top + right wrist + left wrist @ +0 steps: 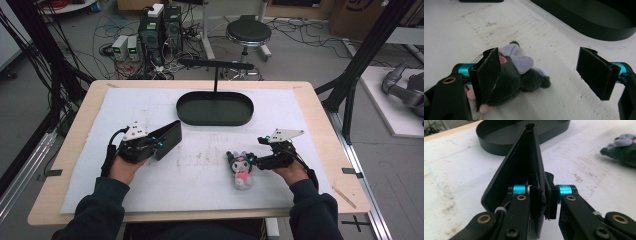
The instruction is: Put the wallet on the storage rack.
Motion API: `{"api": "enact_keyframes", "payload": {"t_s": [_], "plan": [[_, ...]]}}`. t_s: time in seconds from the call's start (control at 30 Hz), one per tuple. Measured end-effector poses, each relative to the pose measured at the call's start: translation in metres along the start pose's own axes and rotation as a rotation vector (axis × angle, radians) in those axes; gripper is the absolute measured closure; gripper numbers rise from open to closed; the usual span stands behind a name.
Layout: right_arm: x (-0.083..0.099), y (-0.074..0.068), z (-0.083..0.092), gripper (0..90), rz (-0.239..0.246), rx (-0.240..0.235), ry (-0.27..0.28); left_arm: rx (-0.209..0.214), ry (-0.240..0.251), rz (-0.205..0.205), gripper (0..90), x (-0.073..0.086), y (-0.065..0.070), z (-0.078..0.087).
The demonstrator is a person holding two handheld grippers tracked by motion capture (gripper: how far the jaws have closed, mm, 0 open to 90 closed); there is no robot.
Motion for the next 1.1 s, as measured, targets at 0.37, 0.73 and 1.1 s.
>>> {"api": "enact_keyframes", "payload": {"t_s": [0.37, 0.73, 1.1], "plan": [[0.000, 0.000, 0.000, 19.7, -0.002, -0.001, 0.000, 0.046, 0.013, 0.031, 75.5, -0.001, 0.006, -0.001], [0.000, 0.000, 0.000, 19.6, -0.002, -0.001, -0.001, 0.052, 0.112, -0.049, 53.0, -0.012, 0.011, 0.002], [0.001, 0.000, 0.000, 19.6, 0.000, -0.001, -0.004, -0.117, 0.162, -0.115, 24.3, -0.017, -0.009, 0.004]]}}
Point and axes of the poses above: each handheld gripper's, and its own axes: z roughly backward along the jaws, x roughly out of its underside, y roughly to its right, the point moved 9 cm from there along -z, roughly forward along the jaws, and after that the axes turned 4 degrees about y, right-handed, at the moved point
